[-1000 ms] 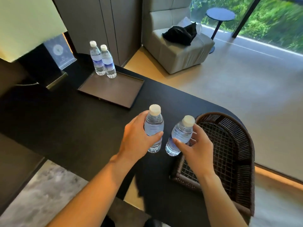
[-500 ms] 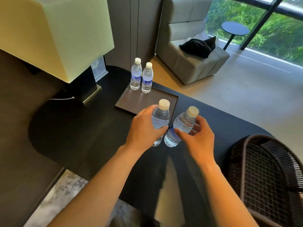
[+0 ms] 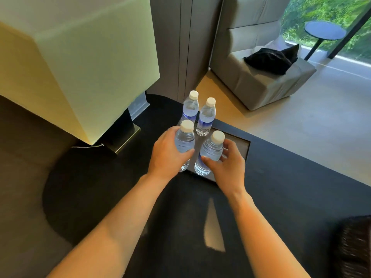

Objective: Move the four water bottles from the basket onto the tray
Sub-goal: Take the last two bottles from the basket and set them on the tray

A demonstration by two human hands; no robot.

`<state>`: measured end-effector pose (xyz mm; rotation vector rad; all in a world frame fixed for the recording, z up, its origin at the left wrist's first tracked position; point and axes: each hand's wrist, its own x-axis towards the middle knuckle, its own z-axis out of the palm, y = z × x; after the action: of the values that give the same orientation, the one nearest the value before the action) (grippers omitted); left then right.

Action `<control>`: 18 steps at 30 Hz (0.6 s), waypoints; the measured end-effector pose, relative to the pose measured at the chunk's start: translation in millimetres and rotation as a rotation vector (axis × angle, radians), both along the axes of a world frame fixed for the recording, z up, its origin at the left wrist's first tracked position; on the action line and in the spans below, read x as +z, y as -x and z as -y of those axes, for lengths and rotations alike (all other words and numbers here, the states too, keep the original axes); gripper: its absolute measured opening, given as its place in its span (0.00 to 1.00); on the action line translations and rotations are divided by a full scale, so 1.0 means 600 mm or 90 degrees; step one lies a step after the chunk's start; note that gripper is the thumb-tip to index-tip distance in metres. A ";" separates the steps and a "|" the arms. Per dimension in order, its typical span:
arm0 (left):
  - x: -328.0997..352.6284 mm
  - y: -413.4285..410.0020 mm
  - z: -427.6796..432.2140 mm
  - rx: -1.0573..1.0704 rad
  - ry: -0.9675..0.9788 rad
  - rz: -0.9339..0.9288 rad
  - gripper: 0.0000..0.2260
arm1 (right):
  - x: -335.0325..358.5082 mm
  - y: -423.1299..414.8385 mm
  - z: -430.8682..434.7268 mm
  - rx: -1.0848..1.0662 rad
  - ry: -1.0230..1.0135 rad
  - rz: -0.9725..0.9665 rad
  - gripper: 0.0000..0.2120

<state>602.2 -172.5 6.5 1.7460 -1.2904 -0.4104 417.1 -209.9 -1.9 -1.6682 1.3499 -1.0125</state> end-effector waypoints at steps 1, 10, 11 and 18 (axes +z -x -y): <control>-0.008 -0.009 0.017 0.005 -0.005 0.002 0.31 | -0.010 -0.011 0.016 -0.004 -0.003 -0.002 0.32; -0.083 -0.062 0.123 0.011 -0.033 0.006 0.30 | -0.081 -0.077 0.114 -0.055 -0.012 -0.042 0.32; -0.090 -0.066 0.131 0.006 -0.036 0.001 0.30 | -0.085 -0.082 0.120 -0.066 -0.011 -0.044 0.32; -0.123 -0.100 0.164 -0.053 -0.034 -0.004 0.31 | -0.097 -0.109 0.148 -0.095 -0.012 -0.058 0.32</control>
<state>662.0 -270.8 -67.6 1.7374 -1.3629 -0.5013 482.5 -298.9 -60.0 -1.6357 1.5597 -1.0144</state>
